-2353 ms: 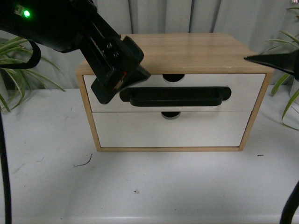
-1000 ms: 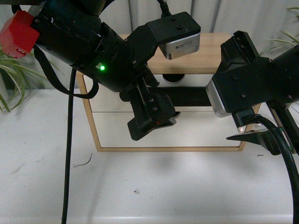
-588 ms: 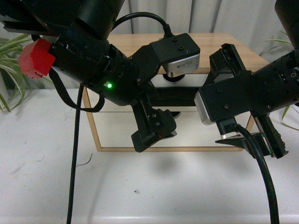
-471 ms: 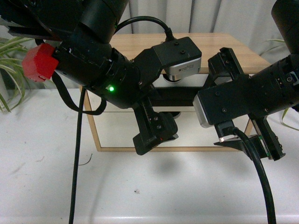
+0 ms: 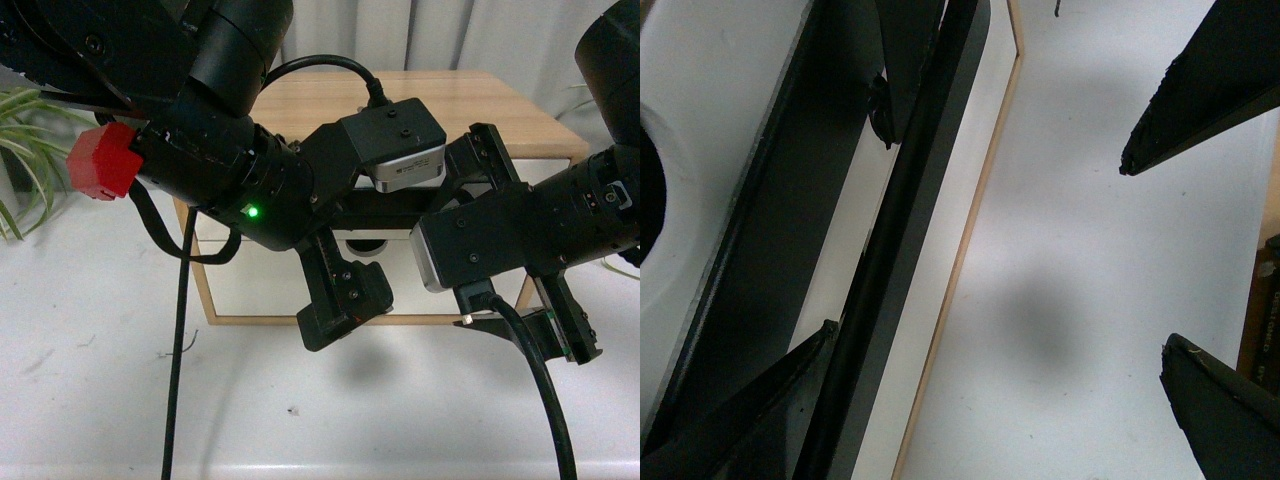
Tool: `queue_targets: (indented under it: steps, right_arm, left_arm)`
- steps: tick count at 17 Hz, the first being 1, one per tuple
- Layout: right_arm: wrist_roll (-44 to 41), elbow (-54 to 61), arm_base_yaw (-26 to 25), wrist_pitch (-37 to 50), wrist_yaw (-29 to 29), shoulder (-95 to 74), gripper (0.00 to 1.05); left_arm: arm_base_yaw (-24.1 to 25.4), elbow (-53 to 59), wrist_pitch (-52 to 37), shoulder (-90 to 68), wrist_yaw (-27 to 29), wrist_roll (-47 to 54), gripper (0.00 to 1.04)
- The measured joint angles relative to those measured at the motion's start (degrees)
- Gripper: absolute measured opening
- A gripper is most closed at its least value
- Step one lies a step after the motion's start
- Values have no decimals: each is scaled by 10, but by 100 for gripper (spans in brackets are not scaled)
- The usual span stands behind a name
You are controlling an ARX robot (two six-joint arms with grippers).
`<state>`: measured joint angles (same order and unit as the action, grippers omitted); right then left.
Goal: Pull drawer
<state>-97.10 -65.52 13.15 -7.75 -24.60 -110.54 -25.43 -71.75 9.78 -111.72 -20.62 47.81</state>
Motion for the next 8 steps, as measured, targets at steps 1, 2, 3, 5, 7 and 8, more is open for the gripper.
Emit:
queue_targets:
  steps: [1, 2, 3, 5, 7, 8]
  right_arm:
    - [5, 6, 0, 3, -1, 2, 98]
    - [10, 11, 0, 4, -1, 5, 98]
    - [14, 20, 1, 6, -1, 12, 98]
    - [21, 40, 5, 10, 3, 27, 98]
    - [34, 65, 11, 11, 8, 47, 98]
    - [39, 77, 13, 9, 10, 57, 98]
  left_arm:
    - [-1, 5, -3, 1, -2, 2, 98]
    - [-2, 9, -7, 4, -2, 2, 98]
    - [-4, 17, -9, 9, -2, 2, 98]
    - [-8, 38, -18, 22, -4, 1, 98]
    - [-12, 63, -28, 38, -9, 0, 98]
    - [-15, 75, -33, 46, -11, -3, 98]
